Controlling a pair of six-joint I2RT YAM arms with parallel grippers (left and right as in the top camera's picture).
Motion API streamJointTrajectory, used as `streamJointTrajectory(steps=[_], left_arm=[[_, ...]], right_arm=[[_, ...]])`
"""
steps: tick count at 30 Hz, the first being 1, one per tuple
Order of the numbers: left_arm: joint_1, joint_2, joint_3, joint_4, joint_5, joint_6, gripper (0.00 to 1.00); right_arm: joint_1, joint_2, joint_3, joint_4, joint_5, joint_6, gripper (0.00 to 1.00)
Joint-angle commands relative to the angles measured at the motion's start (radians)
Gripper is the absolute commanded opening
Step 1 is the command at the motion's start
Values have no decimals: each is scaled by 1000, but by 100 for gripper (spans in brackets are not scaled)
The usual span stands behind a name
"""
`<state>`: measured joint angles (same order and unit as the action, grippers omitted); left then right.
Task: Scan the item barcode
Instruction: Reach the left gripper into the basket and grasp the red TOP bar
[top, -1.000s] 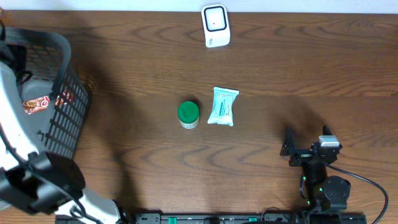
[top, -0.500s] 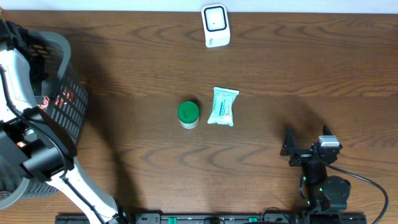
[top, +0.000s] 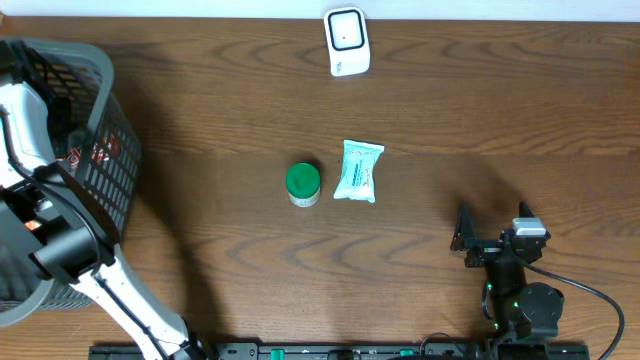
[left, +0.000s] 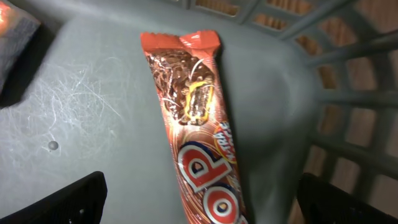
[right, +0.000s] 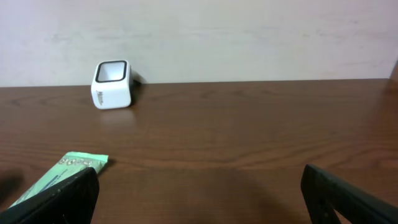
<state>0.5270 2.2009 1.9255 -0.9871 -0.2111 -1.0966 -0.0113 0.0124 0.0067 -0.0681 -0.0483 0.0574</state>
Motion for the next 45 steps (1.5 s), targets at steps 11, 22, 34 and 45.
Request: streamJointTrajectory(steps=[11, 22, 34, 45], left_arm=[[-5, 66, 6, 3, -10, -8, 98], [-5, 133, 6, 9, -10, -8, 98], [1, 131, 6, -47, -10, 3, 37], [76, -9, 8, -142, -6, 56, 20]], right_arm=[[6, -4, -1, -3, 2, 9, 99], [6, -4, -1, -3, 2, 9, 99], [6, -4, -1, -3, 2, 9, 99], [6, -4, -1, -3, 2, 9, 99]])
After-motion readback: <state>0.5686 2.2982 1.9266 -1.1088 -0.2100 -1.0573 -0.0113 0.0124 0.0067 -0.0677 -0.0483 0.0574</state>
